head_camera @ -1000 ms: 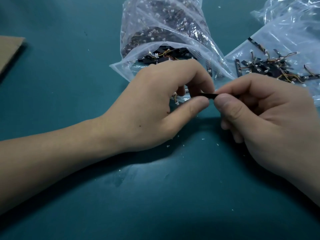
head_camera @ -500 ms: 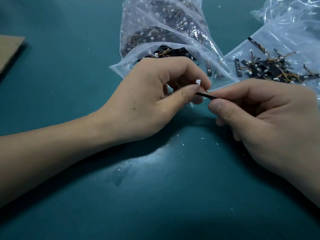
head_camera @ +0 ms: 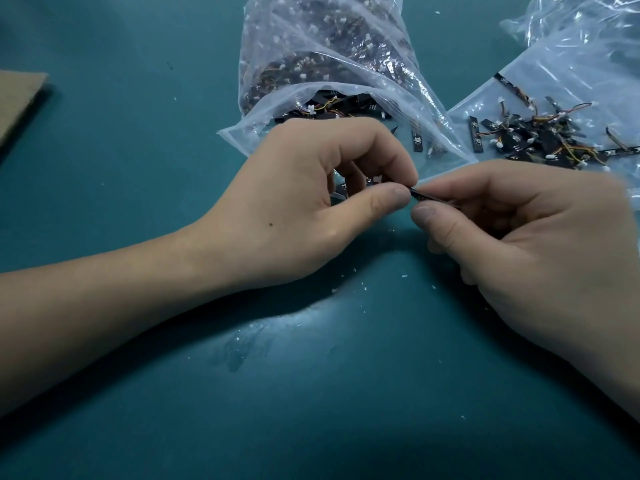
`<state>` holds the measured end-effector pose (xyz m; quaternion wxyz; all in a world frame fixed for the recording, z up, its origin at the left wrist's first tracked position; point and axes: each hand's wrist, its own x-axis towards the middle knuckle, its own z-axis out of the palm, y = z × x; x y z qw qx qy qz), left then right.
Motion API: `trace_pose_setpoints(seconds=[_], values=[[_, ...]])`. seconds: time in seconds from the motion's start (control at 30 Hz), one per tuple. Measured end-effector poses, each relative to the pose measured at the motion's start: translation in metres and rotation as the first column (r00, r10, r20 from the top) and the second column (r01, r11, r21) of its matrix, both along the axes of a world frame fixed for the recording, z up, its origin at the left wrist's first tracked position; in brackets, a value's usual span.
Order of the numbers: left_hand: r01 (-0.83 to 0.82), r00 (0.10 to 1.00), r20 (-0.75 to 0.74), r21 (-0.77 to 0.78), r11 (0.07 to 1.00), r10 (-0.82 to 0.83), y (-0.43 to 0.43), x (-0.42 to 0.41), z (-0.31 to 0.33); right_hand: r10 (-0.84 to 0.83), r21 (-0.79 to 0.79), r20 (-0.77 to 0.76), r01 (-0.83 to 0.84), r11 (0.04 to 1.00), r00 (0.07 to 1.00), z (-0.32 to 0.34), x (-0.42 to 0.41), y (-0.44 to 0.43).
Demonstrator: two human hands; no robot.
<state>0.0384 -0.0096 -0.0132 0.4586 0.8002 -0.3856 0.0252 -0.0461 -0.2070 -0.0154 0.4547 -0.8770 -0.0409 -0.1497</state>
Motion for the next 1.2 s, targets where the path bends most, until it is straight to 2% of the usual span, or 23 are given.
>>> trace_pose_setpoints(seconds=[0.1,0.23,0.43,0.67,0.83,0.97,1.2], values=[[0.006,1.000,0.014,0.020,1.000,-0.006,0.0001,-0.0008,0.0002,0.002,-0.039,0.014,-0.001,0.999,1.000,-0.0001,-0.0017,0.0001],[0.011,1.000,0.028,0.016,1.000,-0.012,-0.0003,-0.0017,0.0002,-0.021,-0.171,0.100,0.038,0.984,0.995,0.0030,-0.0050,0.0033],[0.022,0.997,0.080,0.008,1.000,-0.023,-0.0010,-0.0012,-0.0001,-0.007,-0.226,0.149,0.041,0.973,0.989,0.0043,-0.0043,0.0037],[0.010,0.996,0.085,0.046,0.999,-0.014,0.0007,-0.0011,0.0001,0.022,-0.183,0.092,-0.005,0.983,0.996,-0.0011,-0.0016,0.0008],[-0.012,0.996,0.092,0.049,0.999,0.008,0.0013,-0.0017,0.0008,0.084,-0.019,-0.027,-0.085,0.996,0.996,0.0002,0.0004,0.0006],[-0.019,0.994,0.110,0.049,0.999,0.013,0.0018,-0.0016,0.0012,0.147,-0.059,-0.066,-0.151,0.987,0.987,0.0027,0.0025,-0.0002],[0.006,0.988,0.153,0.020,1.000,-0.009,0.0011,-0.0037,0.0001,0.120,-0.067,-0.053,-0.123,0.990,0.991,0.0019,0.0041,-0.0008]])
